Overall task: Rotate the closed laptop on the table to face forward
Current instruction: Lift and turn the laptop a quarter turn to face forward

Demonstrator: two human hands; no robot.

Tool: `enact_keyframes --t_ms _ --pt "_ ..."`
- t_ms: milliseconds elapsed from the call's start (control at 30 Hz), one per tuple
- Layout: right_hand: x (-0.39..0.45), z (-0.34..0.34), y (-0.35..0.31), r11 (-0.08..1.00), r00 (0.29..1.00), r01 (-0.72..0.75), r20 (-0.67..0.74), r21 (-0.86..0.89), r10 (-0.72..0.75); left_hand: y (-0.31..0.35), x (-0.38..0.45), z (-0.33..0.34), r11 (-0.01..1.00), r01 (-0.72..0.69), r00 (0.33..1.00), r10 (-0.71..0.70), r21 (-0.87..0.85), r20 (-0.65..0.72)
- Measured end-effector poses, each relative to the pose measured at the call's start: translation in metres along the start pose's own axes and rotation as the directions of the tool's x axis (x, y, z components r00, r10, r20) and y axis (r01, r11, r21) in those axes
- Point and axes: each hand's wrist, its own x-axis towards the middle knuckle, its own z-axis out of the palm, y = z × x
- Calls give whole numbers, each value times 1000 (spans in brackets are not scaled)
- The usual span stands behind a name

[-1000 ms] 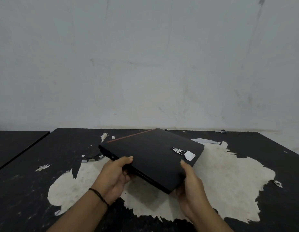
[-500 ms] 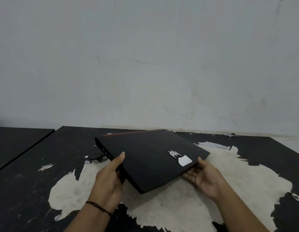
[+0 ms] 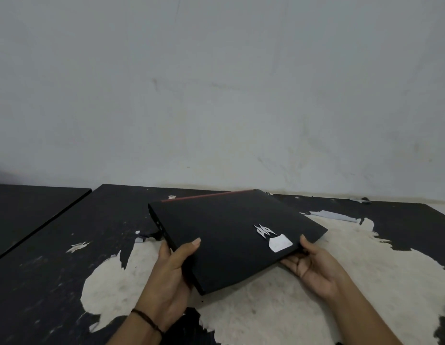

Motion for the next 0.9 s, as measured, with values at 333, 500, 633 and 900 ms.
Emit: enact_keyframes --t_ms 333,500,633,900 --pt "-2 -2 3 998 998 61 18 -32 -61 2 5 -9 999 34 998 -32 39 -55" --pt "-4 5 4 995 997 79 3 -53 -79 13 12 -14 996 60 998 -59 59 -15" --pt "-5 5 7 995 995 102 -6 -8 -102 17 19 -15 994 107 994 -108 36 7" --pt "-2 6 8 983 988 155 -35 93 -153 19 32 -8 981 192 981 -191 26 -24"
